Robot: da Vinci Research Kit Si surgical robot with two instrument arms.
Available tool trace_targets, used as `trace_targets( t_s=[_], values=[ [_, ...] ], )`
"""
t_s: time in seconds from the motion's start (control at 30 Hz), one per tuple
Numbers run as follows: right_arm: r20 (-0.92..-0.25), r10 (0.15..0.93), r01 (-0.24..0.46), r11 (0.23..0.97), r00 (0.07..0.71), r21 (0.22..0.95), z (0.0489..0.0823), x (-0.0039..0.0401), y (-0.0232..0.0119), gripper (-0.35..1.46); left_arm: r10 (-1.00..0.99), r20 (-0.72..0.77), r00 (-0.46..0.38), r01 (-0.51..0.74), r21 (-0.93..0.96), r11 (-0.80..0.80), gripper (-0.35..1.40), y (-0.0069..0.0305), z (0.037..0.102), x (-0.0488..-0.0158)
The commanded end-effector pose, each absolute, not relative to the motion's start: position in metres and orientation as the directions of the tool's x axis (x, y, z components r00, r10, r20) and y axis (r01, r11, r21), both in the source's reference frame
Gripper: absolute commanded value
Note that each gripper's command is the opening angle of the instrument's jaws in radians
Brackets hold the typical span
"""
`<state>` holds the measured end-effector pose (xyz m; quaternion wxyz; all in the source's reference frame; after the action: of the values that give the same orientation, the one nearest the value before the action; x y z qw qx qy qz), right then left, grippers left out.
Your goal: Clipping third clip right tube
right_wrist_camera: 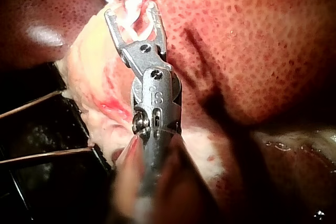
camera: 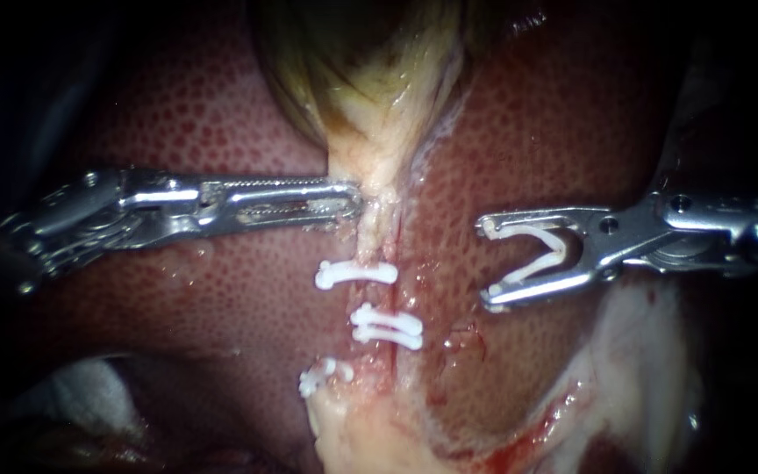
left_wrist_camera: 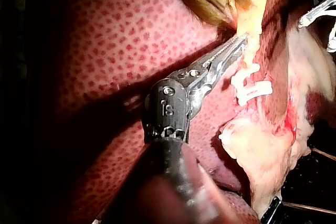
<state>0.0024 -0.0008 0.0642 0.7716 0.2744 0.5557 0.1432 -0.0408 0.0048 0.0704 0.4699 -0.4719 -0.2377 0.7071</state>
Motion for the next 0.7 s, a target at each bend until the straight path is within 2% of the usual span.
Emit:
trace_targets(
  t_s=[0.03,0.27,0.7],
  values=[
    [-0.779,0.526,0.086,0.808,0.341,0.583,0.0642,0.0024,-0.0008,0.49,0.889,-0.443,-0.113,-0.439,-0.781,-0.445,-0.35,0.0049,0.0703,-0.0407],
    [-0.779,0.526,0.086,0.808,0.341,0.583,0.0642,0.0024,-0.0008,0.49,0.895,-0.434,-0.107,-0.450,-0.782,-0.432,-0.35,0.0066,0.0674,-0.0378],
    [-0.779,0.526,0.086,0.808,0.341,0.583,0.0643,0.0024,-0.0008,0.49,0.872,-0.488,-0.039,-0.475,-0.758,-0.446,-0.35,0.0101,0.0606,-0.0311]
  ],
)
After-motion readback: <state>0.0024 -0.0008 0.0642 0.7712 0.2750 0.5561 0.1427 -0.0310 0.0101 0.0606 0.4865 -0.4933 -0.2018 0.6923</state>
